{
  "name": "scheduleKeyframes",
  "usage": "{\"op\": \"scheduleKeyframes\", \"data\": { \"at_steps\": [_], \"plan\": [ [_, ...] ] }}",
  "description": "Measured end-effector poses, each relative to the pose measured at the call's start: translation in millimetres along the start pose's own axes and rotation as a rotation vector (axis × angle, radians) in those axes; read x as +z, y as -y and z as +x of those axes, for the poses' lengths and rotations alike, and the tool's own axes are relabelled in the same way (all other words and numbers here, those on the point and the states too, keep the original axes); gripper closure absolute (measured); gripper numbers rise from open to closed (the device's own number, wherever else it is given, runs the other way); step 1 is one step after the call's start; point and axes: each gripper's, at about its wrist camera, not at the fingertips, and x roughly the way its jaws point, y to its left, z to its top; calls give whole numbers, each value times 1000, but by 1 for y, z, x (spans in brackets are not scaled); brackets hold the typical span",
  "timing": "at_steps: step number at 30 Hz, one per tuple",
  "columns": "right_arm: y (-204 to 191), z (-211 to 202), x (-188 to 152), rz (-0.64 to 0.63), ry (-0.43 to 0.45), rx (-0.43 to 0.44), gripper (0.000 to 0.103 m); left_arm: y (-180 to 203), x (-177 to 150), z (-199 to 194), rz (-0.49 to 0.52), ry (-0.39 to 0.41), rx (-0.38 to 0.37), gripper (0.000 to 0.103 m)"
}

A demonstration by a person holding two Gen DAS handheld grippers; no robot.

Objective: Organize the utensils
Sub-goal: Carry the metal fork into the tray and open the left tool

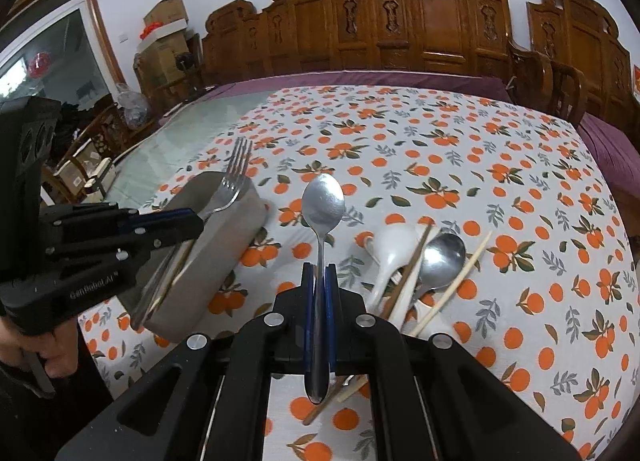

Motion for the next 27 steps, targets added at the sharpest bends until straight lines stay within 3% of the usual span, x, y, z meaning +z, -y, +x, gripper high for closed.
{"op": "scheduleKeyframes", "data": {
  "at_steps": [9,17,27],
  "plan": [
    [-20,-2,0,-31,8,16,96,-39,-3,-10,-27,12,33,97],
    [-30,6,-1,-46,-8,21,96,-74,-18,13,-71,-35,66,97],
    [-38,18,-4,-64,-37,22,96,-88,-38,42,-85,-95,74,97]
  ]
}}
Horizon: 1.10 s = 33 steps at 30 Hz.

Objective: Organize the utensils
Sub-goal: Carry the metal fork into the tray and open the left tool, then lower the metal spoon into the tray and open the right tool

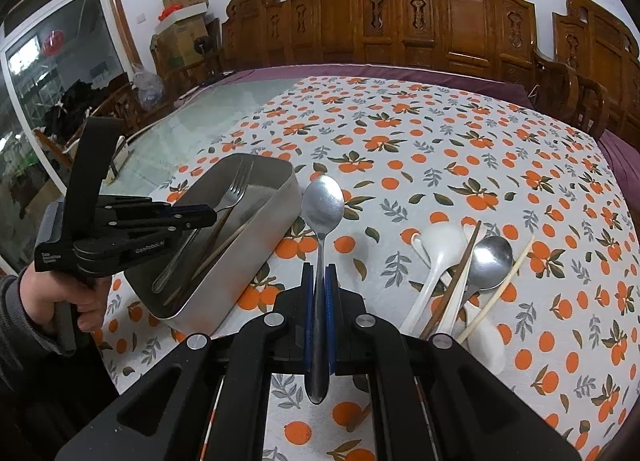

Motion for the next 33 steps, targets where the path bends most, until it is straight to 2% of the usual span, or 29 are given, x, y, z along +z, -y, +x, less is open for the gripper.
{"op": "scheduleKeyframes", "data": {
  "at_steps": [9,14,20,24,26,28,30,33],
  "plan": [
    [-3,4,-2,-4,-10,-5,96,-1,-3,11,-6,-37,-11,97],
    [-9,5,-3,-9,-10,-8,96,-3,0,0,-10,-5,-14,93],
    [-26,5,4,-19,0,2,96,-13,6,-27,0,75,17,77],
    [-43,8,14,-29,4,9,96,-24,10,-42,6,125,43,62],
    [-52,10,20,-42,7,12,96,-31,12,-50,-1,145,52,61],
    [-62,14,25,-53,3,16,96,-38,14,-54,-10,155,58,55],
    [-70,19,28,-59,-9,20,96,-48,15,-60,-24,176,69,24],
    [-80,27,34,-60,-14,27,96,-59,15,-66,-40,195,89,23]
  ]
}}
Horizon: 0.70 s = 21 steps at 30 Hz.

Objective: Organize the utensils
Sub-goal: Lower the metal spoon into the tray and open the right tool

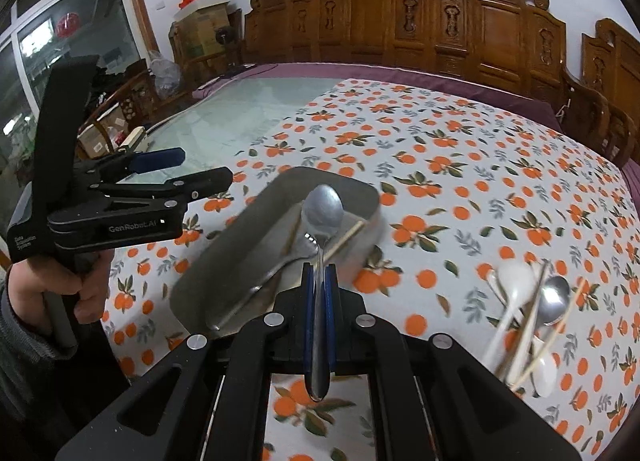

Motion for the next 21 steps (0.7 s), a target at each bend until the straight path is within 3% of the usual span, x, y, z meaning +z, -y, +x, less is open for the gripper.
{"op": "scheduleKeyframes", "data": {
  "at_steps": [4,12,21],
  "plan": [
    [-9,14,8,6,-8,3,103,-18,3,-2,-41,9,13,12],
    [-16,54,12,22,-58,29,103,-33,5,-7,-90,20,9,11],
    [11,21,11,31,-4,-26,102,-23,6,-13,-88,33,-28,11]
  ]
}}
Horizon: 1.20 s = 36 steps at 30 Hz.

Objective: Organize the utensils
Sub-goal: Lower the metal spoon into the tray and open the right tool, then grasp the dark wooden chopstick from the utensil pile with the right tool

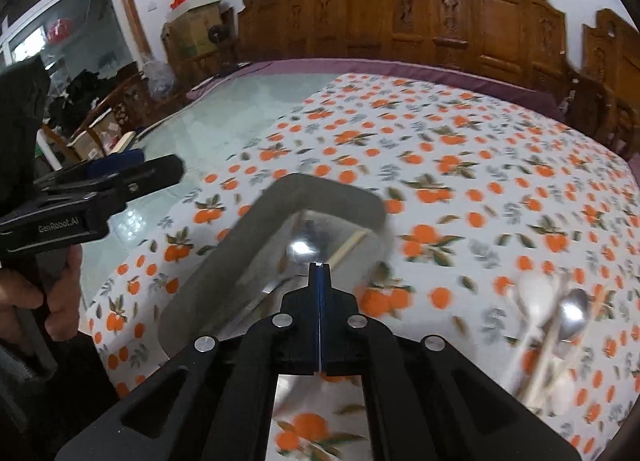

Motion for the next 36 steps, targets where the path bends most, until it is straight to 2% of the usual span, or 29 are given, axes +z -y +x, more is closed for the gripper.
{"op": "scheduleKeyframes", "data": {
  "at_steps": [8,12,17,22,26,29,33,36],
  "plan": [
    [85,-42,-25,70,-2,-141,102,44,-7,-3,35,2,-62,11],
    [125,-58,-44,106,2,-240,101,69,-13,-1,63,-5,-93,11],
    [155,-59,-67,191,11,-250,93,97,-22,0,109,-8,-122,11],
    [144,-46,-71,183,-9,-180,93,119,-29,0,146,-10,-142,11],
    [128,-29,-75,164,-59,-156,93,130,-33,-1,168,-9,-156,11],
    [120,-21,-76,144,-82,-161,93,136,-37,-1,187,-12,-165,11],
    [122,-12,-80,146,-125,-217,93,141,-39,-3,207,-13,-170,11],
    [124,-9,-82,153,-124,-217,91,141,-40,-3,205,-12,-171,11]
  ]
}}
